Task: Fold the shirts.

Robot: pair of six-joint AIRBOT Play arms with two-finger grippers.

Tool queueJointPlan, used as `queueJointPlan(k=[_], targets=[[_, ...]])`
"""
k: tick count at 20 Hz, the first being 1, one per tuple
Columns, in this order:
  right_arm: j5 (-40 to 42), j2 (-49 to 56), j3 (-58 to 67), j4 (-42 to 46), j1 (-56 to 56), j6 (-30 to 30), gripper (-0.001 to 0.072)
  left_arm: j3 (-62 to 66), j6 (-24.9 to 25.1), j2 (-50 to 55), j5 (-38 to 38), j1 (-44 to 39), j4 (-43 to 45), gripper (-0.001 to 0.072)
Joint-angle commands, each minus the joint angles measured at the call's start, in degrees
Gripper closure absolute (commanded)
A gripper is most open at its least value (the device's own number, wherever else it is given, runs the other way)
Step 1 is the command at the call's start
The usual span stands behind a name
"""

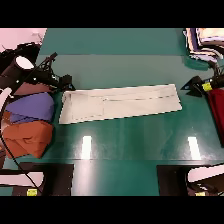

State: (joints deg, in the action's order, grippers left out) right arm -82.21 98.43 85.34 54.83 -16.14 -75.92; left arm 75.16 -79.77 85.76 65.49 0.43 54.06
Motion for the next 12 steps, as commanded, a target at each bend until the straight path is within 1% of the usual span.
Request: queueJointPlan(k=[1,3,4,6,8,9,10,11,12], targets=[[1.4,0.3,-5.2,-0.9,-3.3,2.6,0.0175,0.4,0.3,0.2,-1.8,-4.4,-0.7,0.0686],[3.5,0.3,-7.6,-1.9,-2.8,4.5,0.0178,0.4,0.0,0.3,-4.8,-8.5,-0.7,0.0685],[4.1,0.6,-8.2,-2.9,-2.0,5.4,0.0178,0.4,-1.1,0.4,-6.7,-10.4,-0.7,0.0685],[3.3,2.8,-6.7,-2.8,0.5,5.5,0.0178,0.4,-2.8,0.7,-9.6,-13.7,-0.7,0.0686],[1.6,5.9,-3.9,-3.2,3.3,5.5,0.0179,0.4,-2.8,1.0,-11.1,-16.4,-0.7,0.0686],[0.9,7.3,-2.5,-4.3,4.6,5.5,0.0205,0.4,-3.0,1.3,-11.8,-17.5,-0.7,0.0686],[0.5,8.2,-1.5,-5.4,6.0,5.5,0.0285,0.4,-3.7,1.9,-12.3,-18.7,-0.7,0.0686],[0.4,8.4,-0.9,-5.7,6.9,5.5,0.0308,0.4,-4.4,2.5,-12.6,-19.7,-0.7,0.0686],[0.2,8.4,-0.5,-5.6,7.9,5.5,0.0489,0.4,-4.4,3.4,-12.9,-20.9,-0.7,0.0686]])
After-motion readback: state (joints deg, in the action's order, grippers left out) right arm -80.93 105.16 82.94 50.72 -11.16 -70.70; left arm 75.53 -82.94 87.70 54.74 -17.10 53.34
